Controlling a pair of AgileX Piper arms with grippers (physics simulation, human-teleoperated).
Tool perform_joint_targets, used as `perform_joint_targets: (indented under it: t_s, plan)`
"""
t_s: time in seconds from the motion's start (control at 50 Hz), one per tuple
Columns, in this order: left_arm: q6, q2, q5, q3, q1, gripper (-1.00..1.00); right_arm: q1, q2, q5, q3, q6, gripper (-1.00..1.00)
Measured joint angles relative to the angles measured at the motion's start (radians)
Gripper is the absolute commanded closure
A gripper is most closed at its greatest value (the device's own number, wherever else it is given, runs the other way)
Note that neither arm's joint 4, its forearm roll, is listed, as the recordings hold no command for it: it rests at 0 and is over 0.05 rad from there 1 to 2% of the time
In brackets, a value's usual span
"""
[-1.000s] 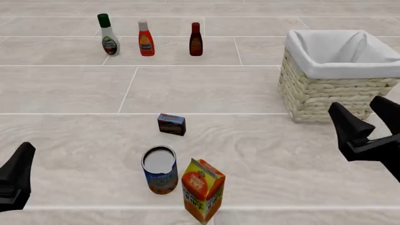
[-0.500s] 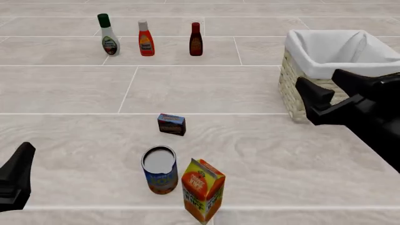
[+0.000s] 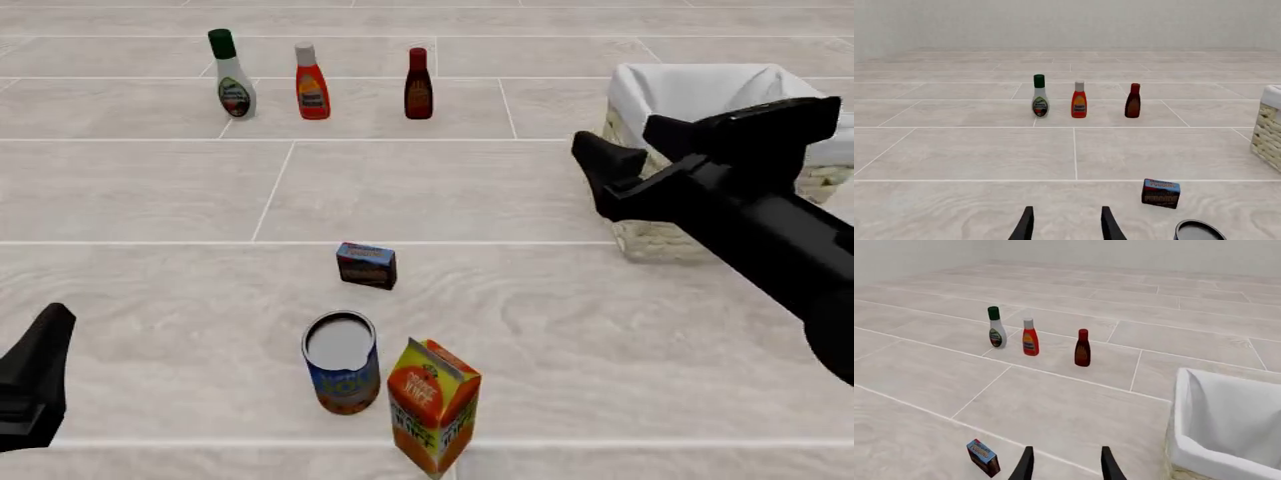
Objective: Pick the chocolate pudding and place it in the basket.
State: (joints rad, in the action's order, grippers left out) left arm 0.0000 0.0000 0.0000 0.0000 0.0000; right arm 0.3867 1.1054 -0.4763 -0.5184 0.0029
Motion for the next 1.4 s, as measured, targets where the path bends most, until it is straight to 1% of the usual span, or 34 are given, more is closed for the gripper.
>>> perform_joint_targets:
  t_s: [0.28, 0.62, 0.92, 1.4]
  plan:
    - [0.0, 0.0, 0.0, 0.0, 0.0, -1.0, 0.05, 0.102, -0.016, -0.086, 0.008, -1.0]
    - [0.0, 0.0, 0.0, 0.0, 0.0, -1.0, 0.143, 0.243, -0.014, -0.203, 0.014, -1.0]
    - [0.0, 0.0, 0.0, 0.0, 0.0, -1.0, 0.199, 0.341, 0.029, -0.307, 0.003, -1.0]
    - [0.0, 0.0, 0.0, 0.0, 0.0, -1.0, 0.244, 0.49, 0.115, -0.48, -0.018, -1.0]
